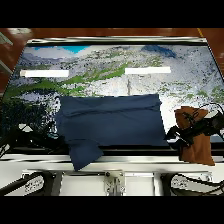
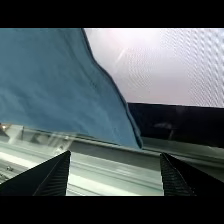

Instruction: Fold the shirts.

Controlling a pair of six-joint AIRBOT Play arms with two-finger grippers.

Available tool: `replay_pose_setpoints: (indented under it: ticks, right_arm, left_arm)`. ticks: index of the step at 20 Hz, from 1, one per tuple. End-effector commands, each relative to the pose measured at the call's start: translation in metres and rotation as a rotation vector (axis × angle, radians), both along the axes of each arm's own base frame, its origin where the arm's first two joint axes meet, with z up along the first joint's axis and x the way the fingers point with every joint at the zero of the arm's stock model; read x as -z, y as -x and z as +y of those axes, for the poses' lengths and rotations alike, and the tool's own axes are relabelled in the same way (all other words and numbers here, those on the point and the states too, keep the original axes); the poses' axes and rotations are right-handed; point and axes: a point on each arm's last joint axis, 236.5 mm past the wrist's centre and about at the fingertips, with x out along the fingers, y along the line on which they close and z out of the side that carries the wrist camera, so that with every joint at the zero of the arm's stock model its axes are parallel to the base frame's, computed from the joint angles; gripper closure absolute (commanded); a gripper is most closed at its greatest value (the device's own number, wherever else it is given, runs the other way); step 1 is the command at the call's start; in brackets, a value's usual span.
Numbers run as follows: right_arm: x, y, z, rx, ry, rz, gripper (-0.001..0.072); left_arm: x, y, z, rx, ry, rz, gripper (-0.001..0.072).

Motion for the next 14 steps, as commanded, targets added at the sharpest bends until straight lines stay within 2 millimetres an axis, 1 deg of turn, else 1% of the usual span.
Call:
replay_pose_setpoints:
  ticks: [1,2,3,4,5,6,7,8,9,10,11,13,14]
  right_arm:
    - [0.012,-0.002,0.005,0.047,-0.003,-0.004,0.0042]
    - [0.015,-0.005,0.006,0.065,-0.001,-0.014,0.0082]
    - [0.018,-0.008,0.008,0.088,-0.001,-0.024,0.0145]
    - [0.020,-0.011,0.010,0.108,-0.003,-0.035,0.0160]
    - [0.020,-0.014,0.011,0.119,-0.008,-0.046,0.0250]
    - [0.019,-0.017,0.014,0.127,-0.019,-0.056,0.0404]
    - [0.017,-0.020,0.016,0.125,-0.032,-0.068,0.0488]
    - [0.014,-0.023,0.021,0.114,-0.064,-0.090,0.0556]
    - [0.007,-0.028,0.030,0.099,-0.116,-0.125,0.0587]
    - [0.001,-0.033,0.037,0.097,-0.155,-0.156,0.0589]
    - [-0.003,-0.040,0.039,0.103,-0.172,-0.178,0.0625]
    - [-0.013,-0.059,0.037,0.125,-0.182,-0.228,0.0637]
    - [-0.020,-0.072,0.033,0.136,-0.176,-0.265,0.0637]
  left_arm:
    - [-0.008,-0.007,0.001,0.008,0.001,-0.029,0.0666]
    - [-0.009,-0.009,0.001,0.008,0.000,-0.034,0.0665]
    - [-0.010,-0.010,0.001,0.008,-0.001,-0.039,0.0666]
    - [-0.010,-0.011,0.002,0.007,-0.002,-0.043,0.0665]
    - [-0.011,-0.012,0.002,0.007,-0.002,-0.045,0.0665]
    - [-0.011,-0.012,0.002,0.007,-0.003,-0.047,0.0666]
    - [-0.011,-0.013,0.002,0.007,-0.004,-0.050,0.0665]
    - [-0.013,-0.015,0.003,0.008,-0.007,-0.060,0.0666]
    - [-0.016,-0.019,0.004,0.008,-0.011,-0.076,0.0666]
    - [-0.021,-0.027,0.005,0.013,-0.016,-0.107,0.0665]
    - [-0.029,-0.037,0.007,0.045,-0.015,-0.159,0.0666]
    - [-0.049,-0.059,0.012,0.076,-0.020,-0.228,0.0666]
    - [-0.060,-0.077,0.016,0.075,-0.034,-0.279,0.0666]
